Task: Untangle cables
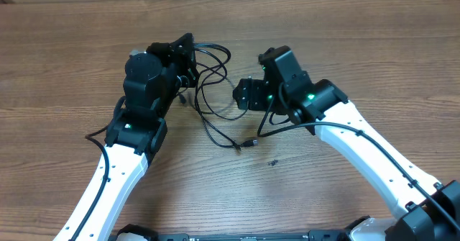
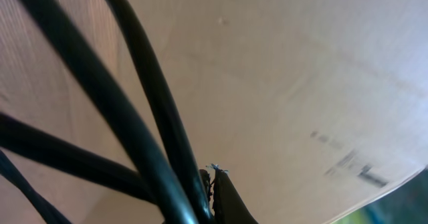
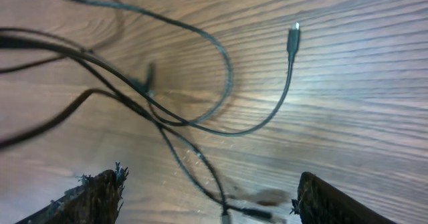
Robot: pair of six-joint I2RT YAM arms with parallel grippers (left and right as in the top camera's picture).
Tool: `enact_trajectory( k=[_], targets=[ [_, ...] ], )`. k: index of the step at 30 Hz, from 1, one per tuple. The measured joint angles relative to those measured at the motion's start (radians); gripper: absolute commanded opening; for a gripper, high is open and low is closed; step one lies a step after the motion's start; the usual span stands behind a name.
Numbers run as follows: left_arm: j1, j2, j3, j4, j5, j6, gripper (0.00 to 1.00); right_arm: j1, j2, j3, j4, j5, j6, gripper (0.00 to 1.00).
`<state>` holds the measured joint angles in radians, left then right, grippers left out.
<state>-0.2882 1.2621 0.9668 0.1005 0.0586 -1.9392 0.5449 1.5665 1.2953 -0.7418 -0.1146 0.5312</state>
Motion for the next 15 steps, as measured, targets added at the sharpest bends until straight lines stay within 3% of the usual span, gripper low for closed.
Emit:
enact_trajectory(
  k=[5,15],
  targets=[
    [0.000,0.000,0.000,0.000,0.103,0.167,0.04,-0.042,0.000,0.000,0.000,0.001,-0.001,0.85],
    [0.000,0.000,0.000,-0.001,0.396,0.674,0.04,-0.084,-0.119,0.000,-0.015,-0.100,-0.144,0.85]
  ],
)
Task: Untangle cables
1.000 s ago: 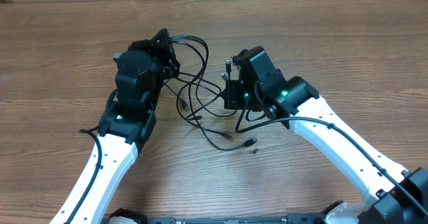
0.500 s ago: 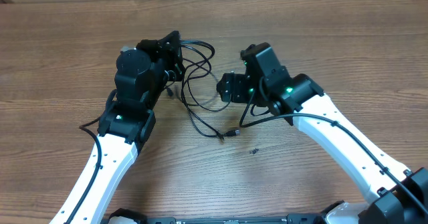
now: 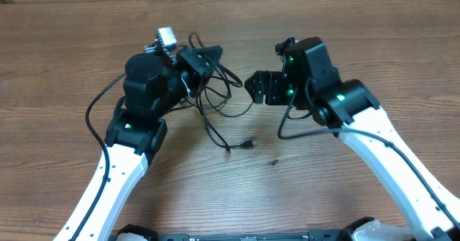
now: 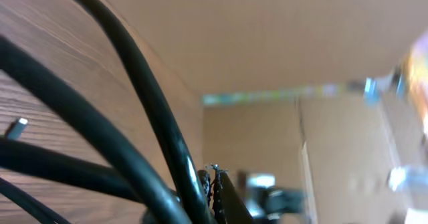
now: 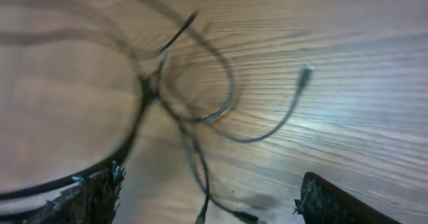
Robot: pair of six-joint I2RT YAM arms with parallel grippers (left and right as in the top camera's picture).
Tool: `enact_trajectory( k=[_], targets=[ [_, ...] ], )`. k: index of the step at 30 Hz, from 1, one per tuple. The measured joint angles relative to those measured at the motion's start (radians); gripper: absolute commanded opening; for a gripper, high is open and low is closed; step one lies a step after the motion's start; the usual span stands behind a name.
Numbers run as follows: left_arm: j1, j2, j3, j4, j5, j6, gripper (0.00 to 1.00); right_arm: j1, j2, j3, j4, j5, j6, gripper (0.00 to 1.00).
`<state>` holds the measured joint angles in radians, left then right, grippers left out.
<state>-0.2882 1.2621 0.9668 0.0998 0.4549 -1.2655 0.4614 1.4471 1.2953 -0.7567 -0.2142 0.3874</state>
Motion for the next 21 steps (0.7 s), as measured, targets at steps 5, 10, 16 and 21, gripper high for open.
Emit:
enact_trajectory(
  k=[5,10,16,21],
  targets=[
    [0.000,0.000,0.000,-0.008,0.127,0.192,0.04,0.000,-0.070,0.000,-0.053,-0.045,-0.080,0.85],
    [0.003,0.000,0.000,-0.049,0.204,0.294,0.04,0.000,-0.106,0.000,-0.091,-0.068,-0.127,0.84],
    [0.016,0.000,0.000,-0.049,0.255,0.315,0.04,0.000,-0.130,0.000,-0.114,-0.180,-0.243,0.75],
    [0.016,0.000,0.000,-0.049,0.279,0.307,0.04,0.000,-0.130,0.000,-0.119,-0.231,-0.316,0.69]
  ],
)
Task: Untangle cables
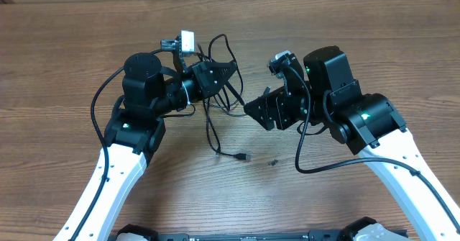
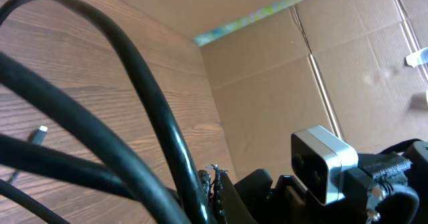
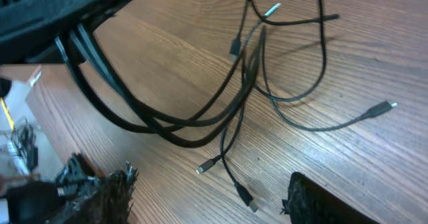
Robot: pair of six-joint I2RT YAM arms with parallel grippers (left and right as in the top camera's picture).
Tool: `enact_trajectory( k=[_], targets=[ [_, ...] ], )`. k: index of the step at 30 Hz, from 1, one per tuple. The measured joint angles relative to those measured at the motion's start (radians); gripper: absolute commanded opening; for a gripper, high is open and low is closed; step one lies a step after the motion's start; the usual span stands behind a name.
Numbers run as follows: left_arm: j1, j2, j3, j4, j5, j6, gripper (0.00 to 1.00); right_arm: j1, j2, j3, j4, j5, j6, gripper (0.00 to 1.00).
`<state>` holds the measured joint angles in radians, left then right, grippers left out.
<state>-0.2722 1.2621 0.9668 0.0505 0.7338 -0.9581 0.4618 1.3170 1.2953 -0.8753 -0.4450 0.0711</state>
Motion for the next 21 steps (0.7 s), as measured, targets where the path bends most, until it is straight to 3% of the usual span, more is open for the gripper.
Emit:
enact_trajectory(
  k=[8,21],
  targets=[
    [0.000,0.000,0.000,0.000,0.019,-0.075,0.04,0.000,0.000,0.000,0.026,-0.031,-0.058,0.61],
    [0.000,0.000,0.000,0.000,0.018,-0.227,0.04,0.000,0.001,0.000,0.052,-0.087,-0.073,0.26]
  ],
)
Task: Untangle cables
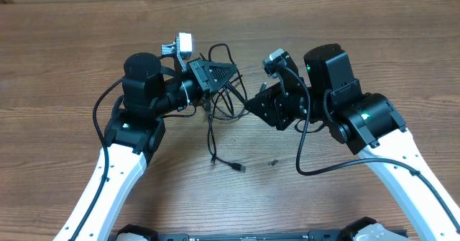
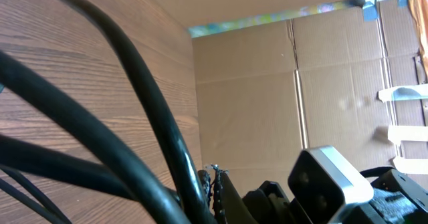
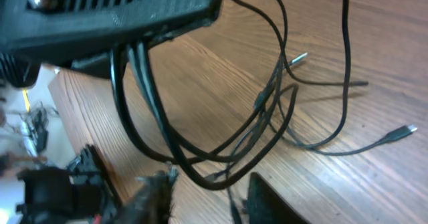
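A bundle of thin black cables (image 1: pixel 211 126) hangs from my left gripper (image 1: pixel 230 70), which is raised above the table and shut on it. In the left wrist view the thick strands (image 2: pixel 144 127) run straight into the left gripper (image 2: pixel 208 177). One free plug (image 1: pixel 238 167) lies on the wood. My right gripper (image 1: pixel 259 110) faces the bundle from the right. In the right wrist view the right gripper (image 3: pixel 207 187) is open, its jaws partly narrowed, and the lowest cable loop (image 3: pixel 200 174) sags between its fingertips. My left gripper's black body (image 3: pixel 120 10) fills the upper left there.
The wooden table (image 1: pixel 57 54) runs to a cardboard wall (image 2: pixel 267 83) at the back. A small dark speck (image 1: pixel 273 162) lies right of the plug. My right arm's own cable (image 1: pixel 300 144) loops beside its wrist.
My right gripper's jaws have narrowed from wide open and now straddle the bottom of the hanging loop. The free plug on the table has shifted slightly toward the front. My left gripper barely moved.
First my left gripper was low at the table, shut on the bundle, with my right gripper open over loose strands. Then the left gripper stood higher and turned rightward, the cables dangling. The right gripper then faced the bundle wide open, and now brackets its lowest loop.
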Robot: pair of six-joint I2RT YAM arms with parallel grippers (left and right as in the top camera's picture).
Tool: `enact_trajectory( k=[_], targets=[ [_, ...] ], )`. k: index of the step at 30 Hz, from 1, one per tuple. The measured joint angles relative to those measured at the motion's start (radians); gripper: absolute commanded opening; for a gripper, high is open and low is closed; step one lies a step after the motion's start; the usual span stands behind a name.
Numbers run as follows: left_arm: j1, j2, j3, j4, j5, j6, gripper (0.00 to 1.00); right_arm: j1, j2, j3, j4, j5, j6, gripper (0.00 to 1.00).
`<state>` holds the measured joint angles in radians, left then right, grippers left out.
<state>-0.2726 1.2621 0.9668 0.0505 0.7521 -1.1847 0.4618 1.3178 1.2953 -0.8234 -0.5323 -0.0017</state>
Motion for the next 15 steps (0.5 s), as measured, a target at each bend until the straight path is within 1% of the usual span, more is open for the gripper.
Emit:
enact_trajectory(
  k=[2,7,10,12,15],
  targets=[
    [0.000,0.000,0.000,0.000,0.000,-0.008,0.04,0.000,0.003,0.000,0.001,-0.003,0.002,0.24],
    [0.000,0.000,0.000,0.000,-0.001,-0.022,0.04,0.001,0.020,0.000,0.014,-0.003,0.001,0.24],
    [0.000,0.000,0.000,0.000,-0.003,-0.022,0.04,0.003,0.026,0.000,0.023,-0.004,0.002,0.25],
    [0.000,0.000,0.000,0.000,-0.006,-0.022,0.04,0.003,0.028,0.000,0.027,-0.003,0.003,0.29],
    [0.000,0.000,0.000,0.000,-0.015,-0.022,0.04,0.005,0.029,0.000,0.029,-0.003,0.002,0.30]
  ],
)
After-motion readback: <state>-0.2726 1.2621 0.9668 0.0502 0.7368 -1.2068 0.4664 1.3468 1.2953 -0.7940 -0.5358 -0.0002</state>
